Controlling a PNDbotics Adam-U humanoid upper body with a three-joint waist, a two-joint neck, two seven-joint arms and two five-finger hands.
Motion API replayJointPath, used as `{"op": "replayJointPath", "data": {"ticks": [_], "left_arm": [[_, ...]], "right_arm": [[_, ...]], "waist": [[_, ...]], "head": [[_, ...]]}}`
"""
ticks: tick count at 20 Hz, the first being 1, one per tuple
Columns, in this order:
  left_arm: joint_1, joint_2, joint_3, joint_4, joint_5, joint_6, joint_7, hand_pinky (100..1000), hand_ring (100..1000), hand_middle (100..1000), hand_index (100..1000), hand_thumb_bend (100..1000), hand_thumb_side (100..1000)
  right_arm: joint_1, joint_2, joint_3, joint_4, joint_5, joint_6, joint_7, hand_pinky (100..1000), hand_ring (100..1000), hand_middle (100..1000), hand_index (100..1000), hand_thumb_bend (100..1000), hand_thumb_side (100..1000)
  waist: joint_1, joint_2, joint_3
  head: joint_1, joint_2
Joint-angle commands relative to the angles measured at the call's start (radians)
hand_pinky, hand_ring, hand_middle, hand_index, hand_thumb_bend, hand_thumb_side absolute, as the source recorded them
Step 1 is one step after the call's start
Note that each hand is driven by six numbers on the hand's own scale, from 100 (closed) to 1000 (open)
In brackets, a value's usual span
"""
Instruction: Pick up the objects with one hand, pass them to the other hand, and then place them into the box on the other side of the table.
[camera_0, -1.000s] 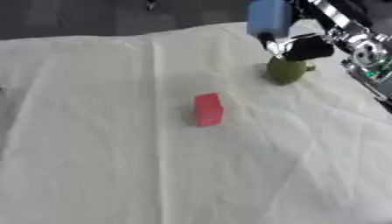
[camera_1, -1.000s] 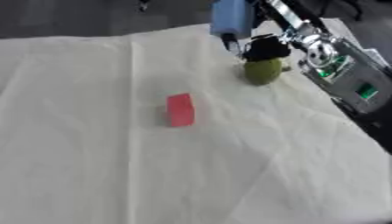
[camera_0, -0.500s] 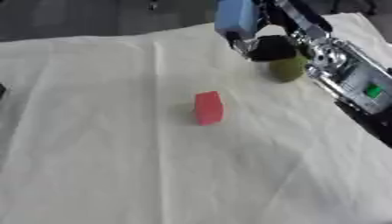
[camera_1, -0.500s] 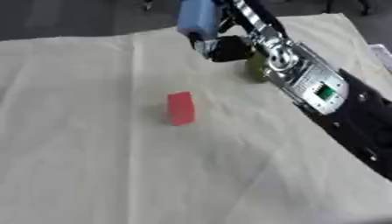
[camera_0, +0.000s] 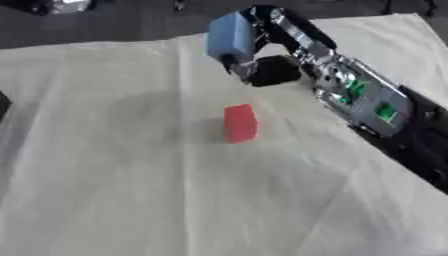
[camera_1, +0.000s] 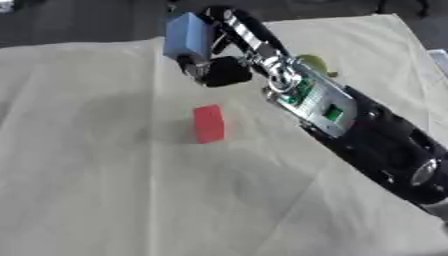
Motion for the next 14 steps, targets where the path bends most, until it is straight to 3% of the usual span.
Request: {"op": "replayJointPath", "data": {"ticks": [1,14], "left_arm": [[-0.040,-0.044,-0.041,0.026,-0.049,0.032,-0.048,804,773,780,863,612,324],[-0.032,-0.148,-0.098,0.062,-0.104,0.035,-0.093,808,785,788,854,622,319]], "right_arm": [[-0.032,0.000,0.014,-0.012,0.026,-0.004,0.015,622,611,425,572,100,100],[-0.051,0.037,0.070,-0.012,0.165,-0.070,0.105,635,609,428,572,100,100]], "waist": [[0.010,-0.034,0.002],[-0.001,-0.023,0.006]], "head": [[-0.001,-0.012],[0.016,-0.017]]}}
